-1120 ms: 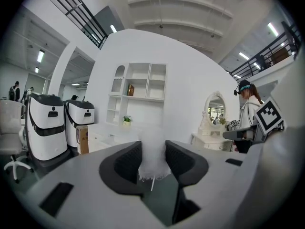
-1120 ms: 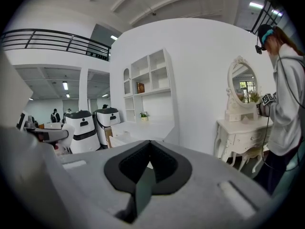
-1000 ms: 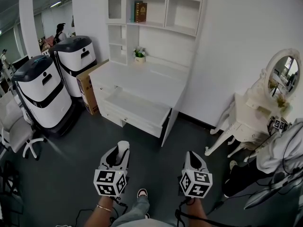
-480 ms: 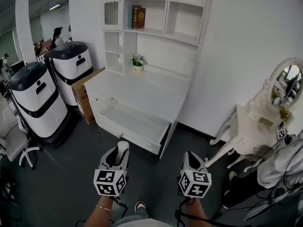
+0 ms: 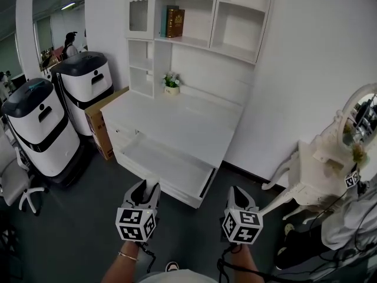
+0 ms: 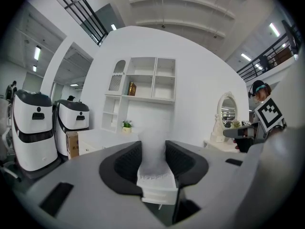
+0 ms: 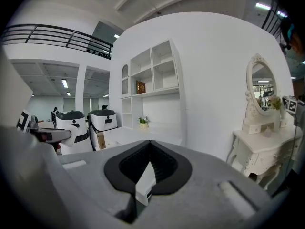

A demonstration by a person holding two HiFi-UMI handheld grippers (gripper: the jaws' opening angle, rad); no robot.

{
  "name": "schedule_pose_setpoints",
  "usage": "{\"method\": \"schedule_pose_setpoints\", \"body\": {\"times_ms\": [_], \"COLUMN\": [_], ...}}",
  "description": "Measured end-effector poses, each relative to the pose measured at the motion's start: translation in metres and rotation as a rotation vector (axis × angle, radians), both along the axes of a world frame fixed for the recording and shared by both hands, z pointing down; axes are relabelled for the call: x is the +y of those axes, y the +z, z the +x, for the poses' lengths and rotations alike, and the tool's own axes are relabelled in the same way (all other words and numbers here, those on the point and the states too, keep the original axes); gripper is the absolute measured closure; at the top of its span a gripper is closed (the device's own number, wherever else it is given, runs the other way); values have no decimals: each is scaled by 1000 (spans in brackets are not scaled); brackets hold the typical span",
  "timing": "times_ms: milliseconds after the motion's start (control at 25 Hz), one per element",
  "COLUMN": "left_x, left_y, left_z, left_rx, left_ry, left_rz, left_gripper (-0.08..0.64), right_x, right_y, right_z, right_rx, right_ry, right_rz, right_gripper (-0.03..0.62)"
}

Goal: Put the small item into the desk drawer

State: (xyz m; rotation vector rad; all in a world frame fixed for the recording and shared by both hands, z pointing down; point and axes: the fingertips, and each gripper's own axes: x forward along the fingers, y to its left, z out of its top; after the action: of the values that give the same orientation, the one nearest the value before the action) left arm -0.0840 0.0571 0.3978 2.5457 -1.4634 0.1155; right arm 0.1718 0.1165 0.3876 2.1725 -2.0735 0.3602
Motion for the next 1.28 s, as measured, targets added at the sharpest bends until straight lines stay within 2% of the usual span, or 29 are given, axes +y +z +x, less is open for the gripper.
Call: {"method": "schedule_pose_setpoints", "body": {"times_ms": [200,640,840,1280], "left_x": [-26,-58,-90,-169], "left_y": [2,27,29,29], "left_z": [-6,-8,0,22], "left_rx": [9,24,41,12], "left_ry": [-17,-33,-52,-73], "left_rz": [-6,-76,-74,-80], "left_gripper": [405,405,404,405], "right_x": [-22,-50,-85,-176], "right_y": [1,23,24,33], "right_z": [-2,11,21,37], "right_rx": [2,-10,-4,-33], "right_ry": [-3,23,14,-32], "right_rz": [-5,-67,-62,-78], "right_gripper": [592,592,592,592]}}
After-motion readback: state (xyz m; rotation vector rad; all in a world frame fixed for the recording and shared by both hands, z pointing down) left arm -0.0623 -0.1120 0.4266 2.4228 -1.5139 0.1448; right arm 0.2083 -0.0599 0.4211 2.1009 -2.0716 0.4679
